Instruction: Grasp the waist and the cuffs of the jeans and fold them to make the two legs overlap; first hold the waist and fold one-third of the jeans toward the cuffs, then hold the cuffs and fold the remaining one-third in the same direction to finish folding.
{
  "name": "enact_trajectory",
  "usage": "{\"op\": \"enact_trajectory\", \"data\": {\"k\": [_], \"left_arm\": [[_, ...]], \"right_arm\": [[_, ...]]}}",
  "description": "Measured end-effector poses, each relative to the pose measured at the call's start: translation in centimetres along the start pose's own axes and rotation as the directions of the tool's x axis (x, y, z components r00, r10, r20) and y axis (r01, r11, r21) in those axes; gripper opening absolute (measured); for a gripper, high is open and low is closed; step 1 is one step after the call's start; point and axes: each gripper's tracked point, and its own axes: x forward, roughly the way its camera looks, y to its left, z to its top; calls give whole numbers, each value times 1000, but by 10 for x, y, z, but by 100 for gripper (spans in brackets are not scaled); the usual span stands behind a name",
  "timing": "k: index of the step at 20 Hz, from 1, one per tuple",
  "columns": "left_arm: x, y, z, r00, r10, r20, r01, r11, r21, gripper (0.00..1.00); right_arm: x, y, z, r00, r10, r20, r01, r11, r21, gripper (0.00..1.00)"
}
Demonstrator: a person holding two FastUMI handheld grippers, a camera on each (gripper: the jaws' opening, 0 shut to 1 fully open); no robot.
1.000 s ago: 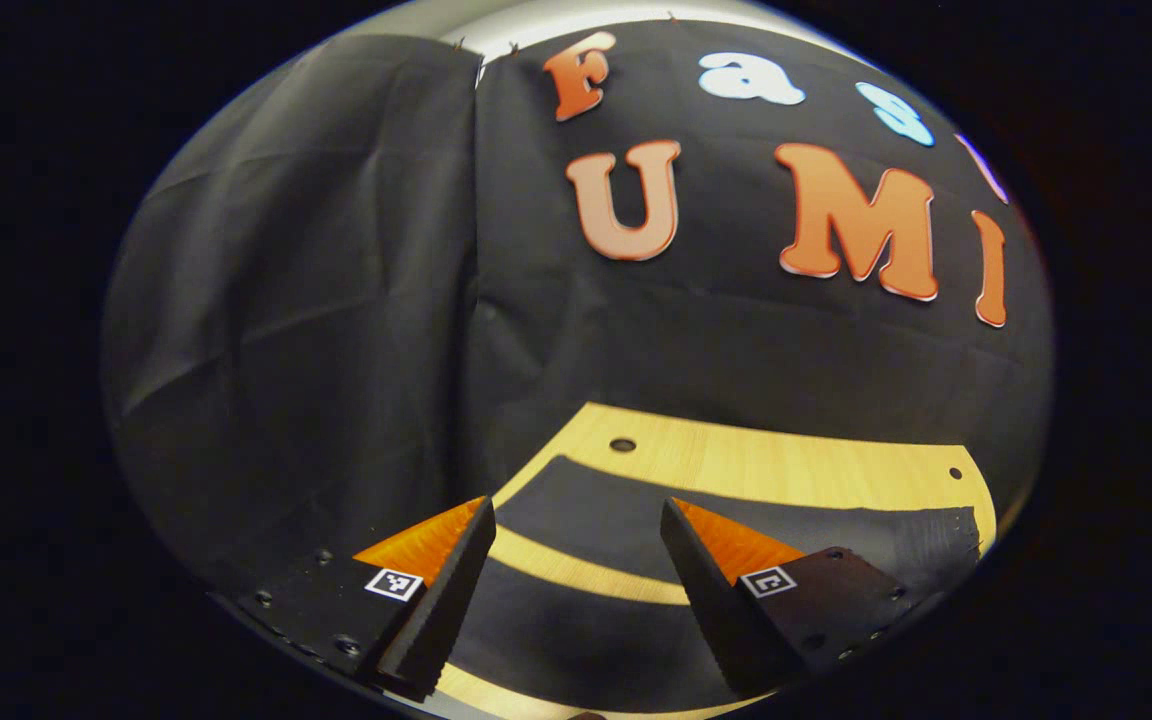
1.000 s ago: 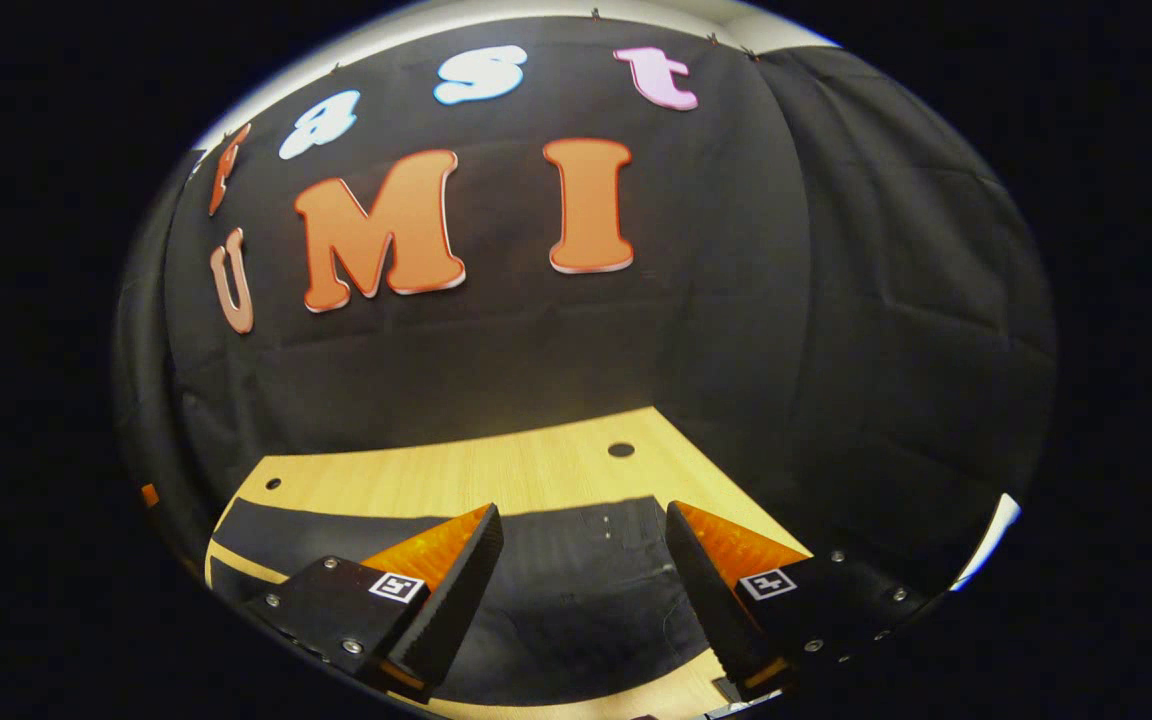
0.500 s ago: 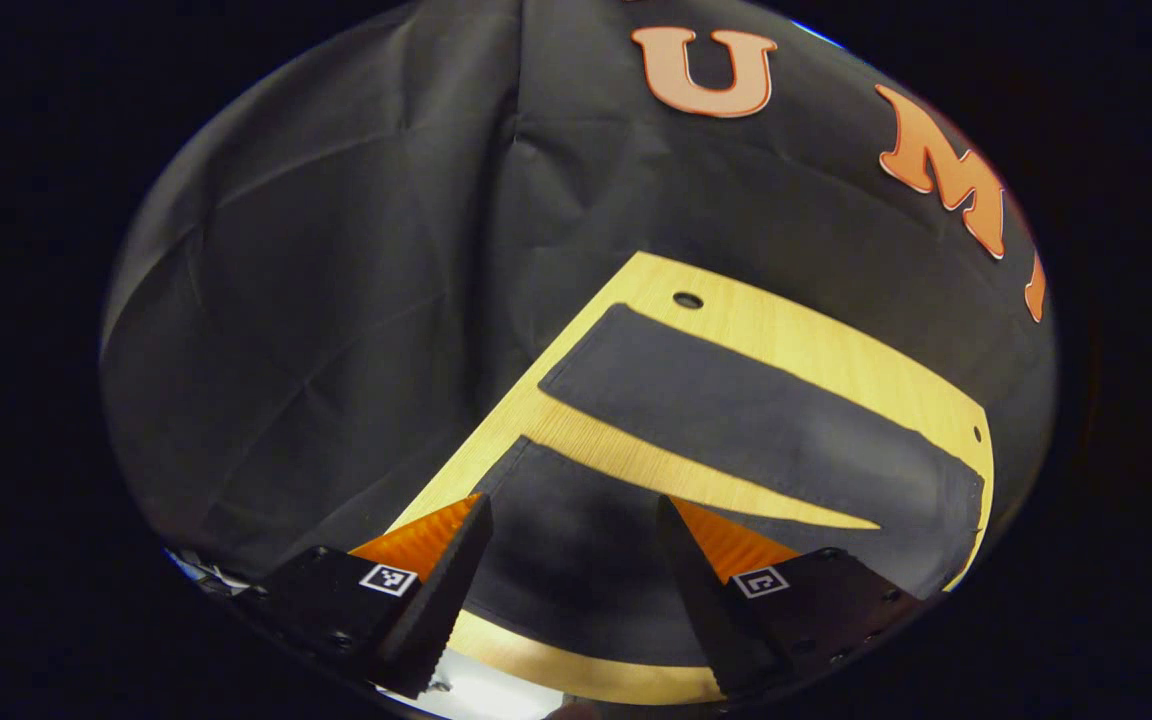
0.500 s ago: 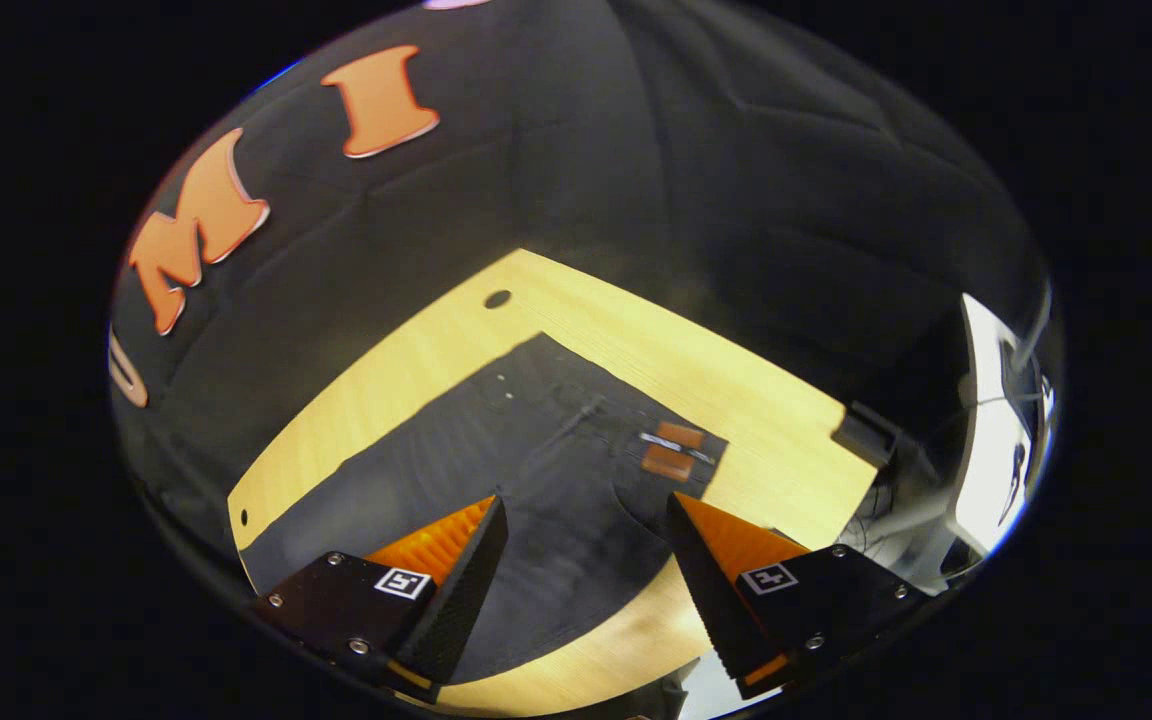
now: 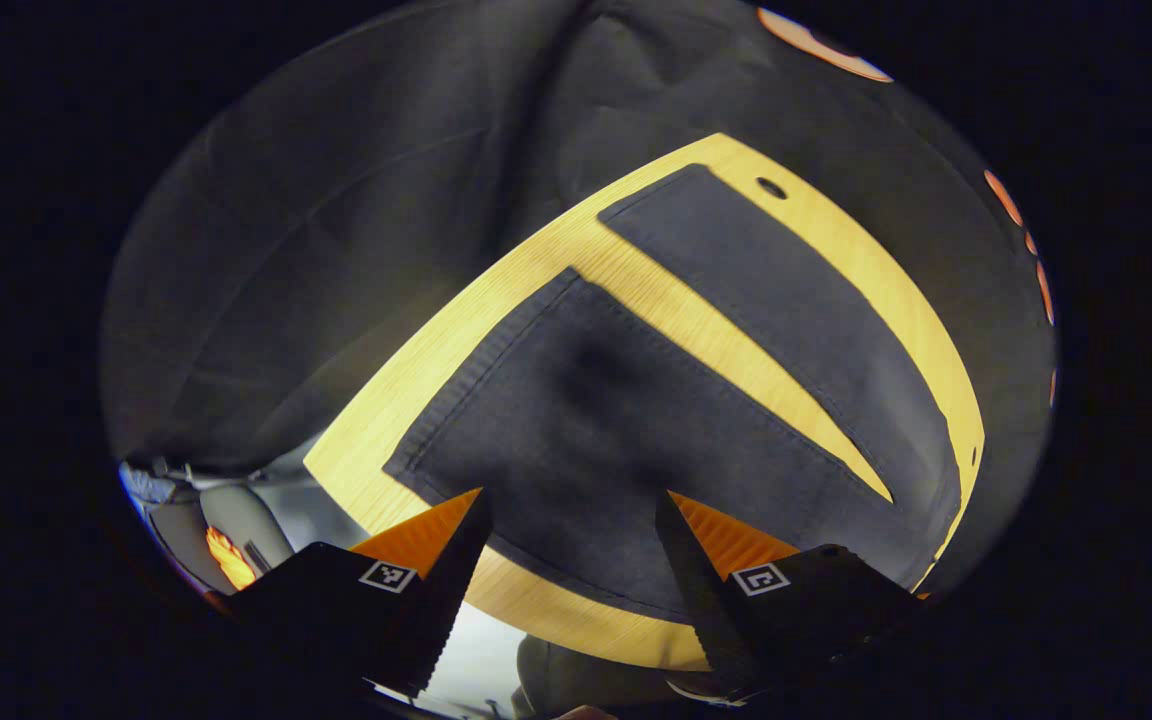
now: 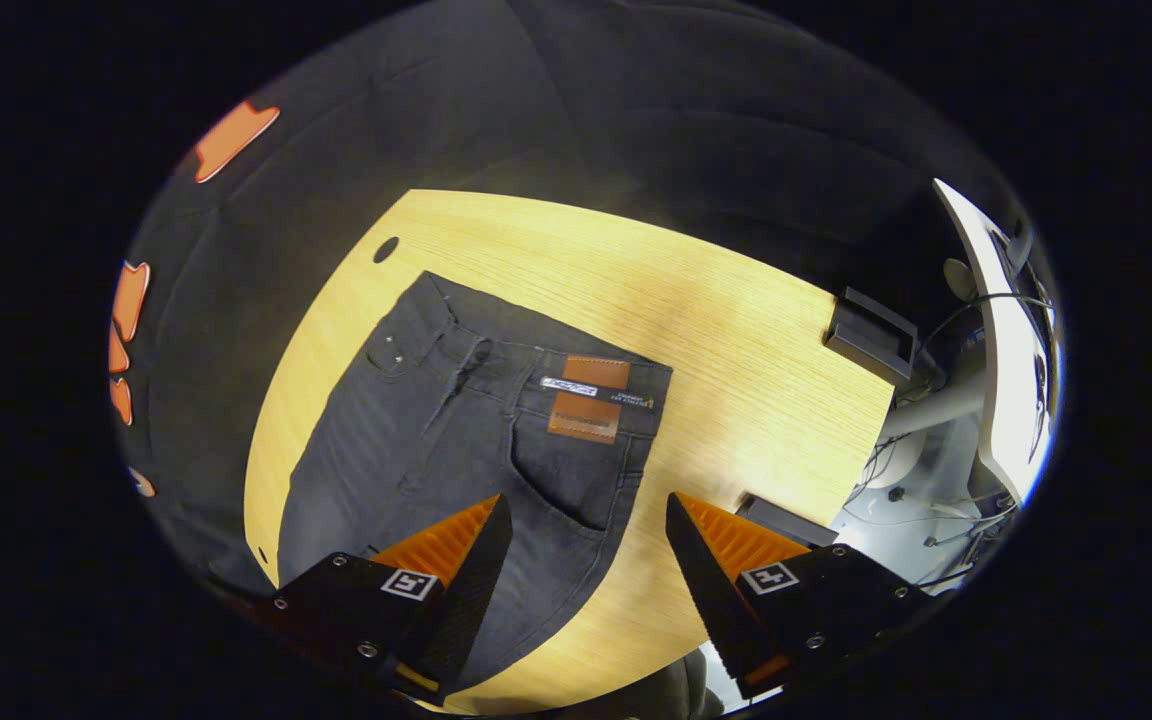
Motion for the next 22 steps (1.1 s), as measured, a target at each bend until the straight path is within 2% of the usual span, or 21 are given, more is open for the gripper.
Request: {"op": "enact_trajectory", "data": {"k": [3, 5, 7, 10, 13, 17, 19, 20, 21, 22], "left_arm": [[12, 12, -15, 995, 15, -97, -23, 996, -83, 98], [24, 15, -29, 986, -30, -163, 4, 988, -156, 97], [29, 33, -31, 981, 4, -193, -43, 979, -198, 98], [34, 54, -25, 977, 56, -208, -105, 967, -231, 98], [44, 73, -25, 970, 102, -222, -164, 946, -280, 98], [42, 70, -18, 969, 129, -212, -197, 919, -341, 95], [39, 66, -16, 971, 120, -207, -184, 927, -326, 95], [42, 64, -8, 978, 116, -175, -165, 939, -301, 89], [43, 64, 1, 987, 104, -119, -136, 944, -300, 62], [44, 57, 2, 990, 81, -115, -113, 947, -302, 35]], "right_arm": [[19, -5, 5, 999, -38, -38, 38, 999, 6, 94], [28, -12, 0, 993, -80, -87, 78, 997, -20, 94], [37, -8, -1, 991, -84, -108, 82, 996, -18, 94], [49, -14, -4, 984, -129, -127, 125, 991, -40, 91], [47, -16, -6, 972, -192, -133, 177, 977, -115, 90], [52, -16, -6, 964, -203, -173, 190, 978, -91, 89], [52, -12, -5, 967, -192, -170, 175, 978, -110, 88], [53, -11, -4, 969, -178, -172, 151, 975, -161, 82], [52, -12, -3, 971, -161, -176, 129, 975, -183, 77], [54, -9, -3, 975, -140, -175, 113, 981, -156, 58]]}}
